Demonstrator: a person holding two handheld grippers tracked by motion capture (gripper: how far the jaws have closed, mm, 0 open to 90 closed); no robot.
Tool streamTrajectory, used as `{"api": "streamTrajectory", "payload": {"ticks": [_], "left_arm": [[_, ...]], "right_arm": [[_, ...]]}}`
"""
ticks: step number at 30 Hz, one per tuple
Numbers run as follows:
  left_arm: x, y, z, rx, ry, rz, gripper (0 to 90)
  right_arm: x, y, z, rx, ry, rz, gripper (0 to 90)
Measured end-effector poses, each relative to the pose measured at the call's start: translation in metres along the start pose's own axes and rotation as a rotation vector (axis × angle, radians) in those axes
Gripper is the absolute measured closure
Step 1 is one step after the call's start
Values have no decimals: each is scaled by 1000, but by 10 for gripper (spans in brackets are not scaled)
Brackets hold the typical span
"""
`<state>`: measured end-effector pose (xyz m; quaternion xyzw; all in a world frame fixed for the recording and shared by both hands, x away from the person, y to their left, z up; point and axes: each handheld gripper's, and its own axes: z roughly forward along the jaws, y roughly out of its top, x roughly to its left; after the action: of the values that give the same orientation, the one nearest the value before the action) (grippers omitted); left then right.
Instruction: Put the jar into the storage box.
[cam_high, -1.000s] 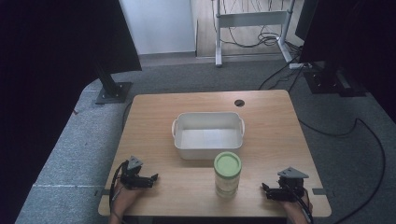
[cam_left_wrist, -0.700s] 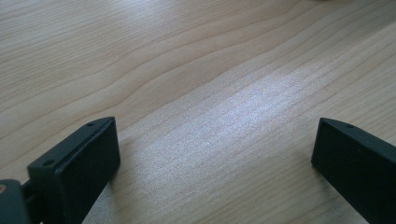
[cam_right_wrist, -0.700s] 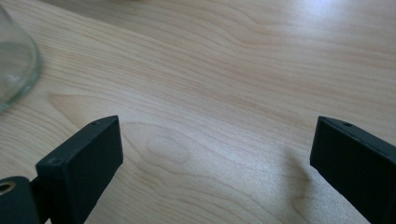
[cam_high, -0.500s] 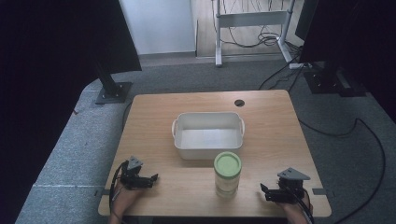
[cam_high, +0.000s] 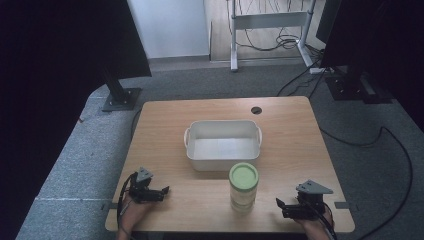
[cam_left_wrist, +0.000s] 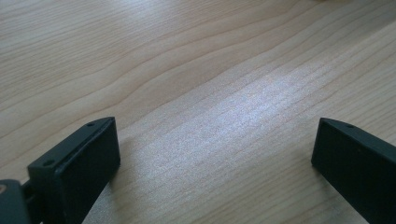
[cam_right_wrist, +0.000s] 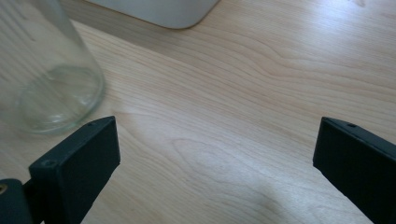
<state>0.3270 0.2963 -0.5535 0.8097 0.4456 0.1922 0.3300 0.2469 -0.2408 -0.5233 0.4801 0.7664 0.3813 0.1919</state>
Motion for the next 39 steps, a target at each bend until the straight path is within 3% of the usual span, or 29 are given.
{"api": "streamTrajectory", "payload": {"ticks": [19, 39], "left_arm": [[-1, -1, -1, 0, -1, 1, 8], [-1, -2, -2, 0, -3, 2, 9]], "right_arm": [[24, 12, -9, -31, 76, -46, 0], [58, 31, -12, -73, 184, -116, 0]]}}
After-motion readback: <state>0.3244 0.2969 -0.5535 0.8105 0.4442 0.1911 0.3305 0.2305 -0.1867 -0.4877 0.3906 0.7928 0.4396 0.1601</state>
